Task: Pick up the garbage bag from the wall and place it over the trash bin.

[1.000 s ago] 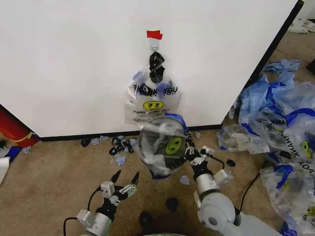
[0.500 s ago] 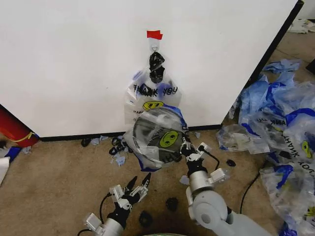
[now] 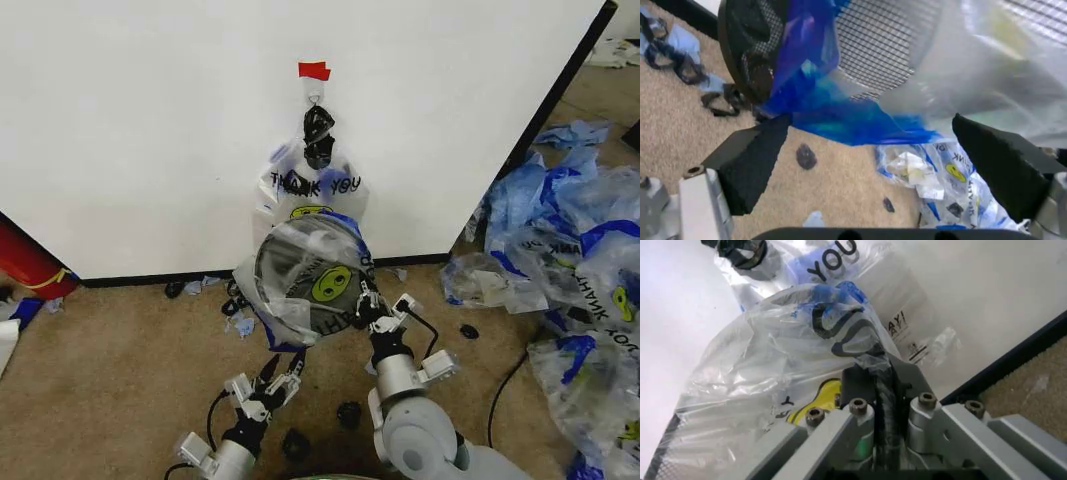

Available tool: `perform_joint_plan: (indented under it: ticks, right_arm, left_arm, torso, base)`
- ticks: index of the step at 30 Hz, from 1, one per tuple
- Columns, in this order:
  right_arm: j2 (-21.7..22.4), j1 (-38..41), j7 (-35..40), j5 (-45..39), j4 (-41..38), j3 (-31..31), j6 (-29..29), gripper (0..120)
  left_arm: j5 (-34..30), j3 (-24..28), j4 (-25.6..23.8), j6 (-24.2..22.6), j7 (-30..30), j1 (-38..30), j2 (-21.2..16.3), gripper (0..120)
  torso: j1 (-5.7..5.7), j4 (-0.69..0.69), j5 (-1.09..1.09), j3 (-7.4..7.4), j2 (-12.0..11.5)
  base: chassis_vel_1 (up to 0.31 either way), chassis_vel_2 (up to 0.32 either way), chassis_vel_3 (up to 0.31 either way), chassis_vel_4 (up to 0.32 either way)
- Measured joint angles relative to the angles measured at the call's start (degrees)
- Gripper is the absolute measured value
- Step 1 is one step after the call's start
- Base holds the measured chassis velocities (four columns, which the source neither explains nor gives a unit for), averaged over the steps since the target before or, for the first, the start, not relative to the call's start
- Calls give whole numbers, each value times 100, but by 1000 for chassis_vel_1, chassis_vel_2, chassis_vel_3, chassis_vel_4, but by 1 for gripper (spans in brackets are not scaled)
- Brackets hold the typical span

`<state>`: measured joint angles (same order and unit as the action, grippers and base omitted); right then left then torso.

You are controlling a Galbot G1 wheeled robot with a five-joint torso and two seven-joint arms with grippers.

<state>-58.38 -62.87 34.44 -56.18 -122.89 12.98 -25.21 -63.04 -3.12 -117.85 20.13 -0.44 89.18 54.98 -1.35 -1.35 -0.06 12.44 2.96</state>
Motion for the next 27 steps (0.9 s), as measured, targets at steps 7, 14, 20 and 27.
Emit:
perform_joint_plan:
  ticks: [7,14,20,27]
  right_arm:
    - [27,-68,-29,21,-89,-2,8,1]
    - [46,-70,-44,33,-129,-13,8,1]
    - [36,-111,-61,59,-151,1,4,1]
    - [59,-173,-93,82,-173,2,-7,1]
  left_arm:
    - [3,2,124,5,1,-51,-23,97]
    - [39,30,206,5,16,-43,-8,97]
    - [80,29,257,27,25,-82,27,97]
    - [153,23,294,41,29,-123,36,96]
  torso:
    - [0,0,0,0,0]
    - [0,0,0,0,0]
    - [0,1,0,0,0]
    - [0,0,0,0,0]
  base:
    - [0,0,0,0]
    - [0,0,0,0]
    - [0,0,0,0]
    - [0,0,0,0]
